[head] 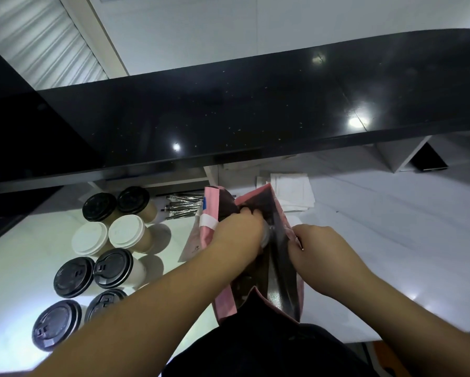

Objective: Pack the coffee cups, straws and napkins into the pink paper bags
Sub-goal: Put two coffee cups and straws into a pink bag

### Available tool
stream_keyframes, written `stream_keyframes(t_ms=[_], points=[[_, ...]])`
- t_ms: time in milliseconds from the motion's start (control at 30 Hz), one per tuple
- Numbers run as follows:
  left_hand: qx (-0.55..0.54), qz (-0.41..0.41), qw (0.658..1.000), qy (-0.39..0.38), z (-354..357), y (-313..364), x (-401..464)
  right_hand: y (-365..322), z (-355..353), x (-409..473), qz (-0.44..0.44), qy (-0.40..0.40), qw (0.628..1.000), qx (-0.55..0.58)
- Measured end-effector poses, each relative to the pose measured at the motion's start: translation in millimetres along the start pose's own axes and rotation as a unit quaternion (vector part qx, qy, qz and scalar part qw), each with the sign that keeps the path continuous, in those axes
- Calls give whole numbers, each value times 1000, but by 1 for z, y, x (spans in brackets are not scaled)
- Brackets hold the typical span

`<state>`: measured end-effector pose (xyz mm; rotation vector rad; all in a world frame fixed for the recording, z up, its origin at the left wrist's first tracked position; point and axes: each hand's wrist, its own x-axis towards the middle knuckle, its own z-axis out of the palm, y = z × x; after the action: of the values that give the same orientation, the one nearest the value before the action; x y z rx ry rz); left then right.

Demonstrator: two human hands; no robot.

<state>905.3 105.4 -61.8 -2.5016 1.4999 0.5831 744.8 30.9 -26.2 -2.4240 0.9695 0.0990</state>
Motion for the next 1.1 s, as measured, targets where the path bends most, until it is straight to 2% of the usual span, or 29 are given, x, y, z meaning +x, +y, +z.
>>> stream_keyframes(t_ms=[267,400,567,600,667,700,767,833,900,933,1000,1067,1100], points=[[-77,-109,983,-130,-7,8,11,0,2,-4,5,-3,1000,6],[-101,-115,972,-180,-14,9,18,-4,2,-4,1,-5,1000,0],[-49,-87,975,-200,-24,13,9,-8,1,-1,-2,3,1000,-13],[-41,-64,981,-181,-28,14,2,-9,0,-1,-1,2,1000,-16],[-59,22,996,-67,-38,12,-17,-9,-2,0,-1,4,1000,-20],[-92,76,993,6,-42,8,-29,-9,-2,0,-5,8,1000,-21],[-202,159,957,133,-54,-8,-60,-10,-2,-1,-12,10,1000,-15],[-258,168,919,247,-59,-36,-87,-11,-1,-3,-10,0,1000,-11],[-222,107,920,305,-47,-76,-108,-11,1,-4,-7,-2,1000,-18],[-192,61,936,288,-35,-95,-118,-11,2,-3,-8,2,1000,-22],[-116,-18,979,168,-6,-126,-133,-11,3,-1,-12,13,1000,-26],[-58,-51,996,43,27,-142,-145,-11,4,1,-14,18,999,-29],[-50,-59,997,4,43,-146,-150,-11,4,1,-15,18,999,-32]])
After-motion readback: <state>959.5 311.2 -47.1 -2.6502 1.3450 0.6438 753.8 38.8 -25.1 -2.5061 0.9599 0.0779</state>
